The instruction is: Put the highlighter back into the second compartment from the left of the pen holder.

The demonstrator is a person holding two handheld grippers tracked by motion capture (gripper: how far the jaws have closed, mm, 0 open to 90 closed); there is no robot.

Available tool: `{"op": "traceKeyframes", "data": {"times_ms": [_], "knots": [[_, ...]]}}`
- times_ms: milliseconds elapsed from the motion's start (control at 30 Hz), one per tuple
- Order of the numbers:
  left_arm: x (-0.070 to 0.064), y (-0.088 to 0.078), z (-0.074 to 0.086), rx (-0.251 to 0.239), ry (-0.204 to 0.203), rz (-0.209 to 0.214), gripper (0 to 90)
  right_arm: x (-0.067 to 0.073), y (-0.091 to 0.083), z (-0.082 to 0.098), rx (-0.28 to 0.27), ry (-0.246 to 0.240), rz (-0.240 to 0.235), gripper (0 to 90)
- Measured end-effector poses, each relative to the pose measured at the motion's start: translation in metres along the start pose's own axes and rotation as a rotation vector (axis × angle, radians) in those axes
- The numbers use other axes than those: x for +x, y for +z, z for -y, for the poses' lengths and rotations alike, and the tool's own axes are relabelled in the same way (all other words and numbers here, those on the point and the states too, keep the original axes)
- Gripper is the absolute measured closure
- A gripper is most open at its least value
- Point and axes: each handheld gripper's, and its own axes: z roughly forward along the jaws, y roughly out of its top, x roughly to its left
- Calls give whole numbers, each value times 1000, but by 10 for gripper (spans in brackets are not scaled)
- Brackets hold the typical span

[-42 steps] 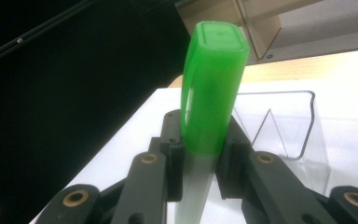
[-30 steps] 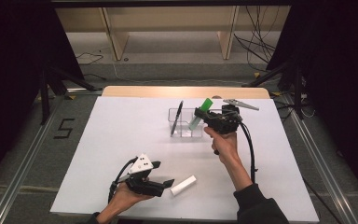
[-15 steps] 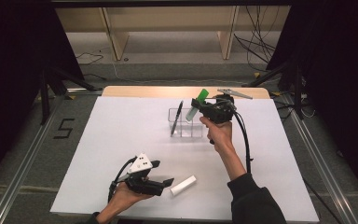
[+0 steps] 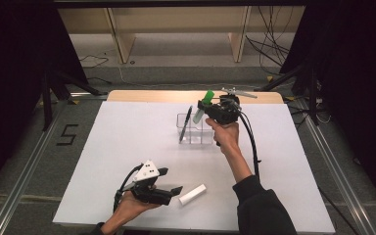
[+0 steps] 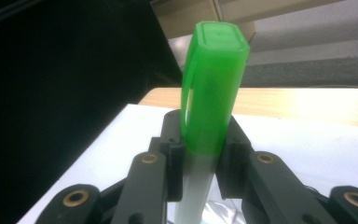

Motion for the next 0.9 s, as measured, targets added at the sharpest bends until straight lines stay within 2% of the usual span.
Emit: {"op": "traceKeyframes", "data": {"times_ms": [233,467,900], "knots": [[0,0,0,5,-4,1,158,-4,5,2,13,-1,18,762],[-1,1,1,7,-6,3,157,-8,12,5,27,24,25,762],[-1,1,1,8,-3,3,157,-11,19,7,50,17,49,762]]}}
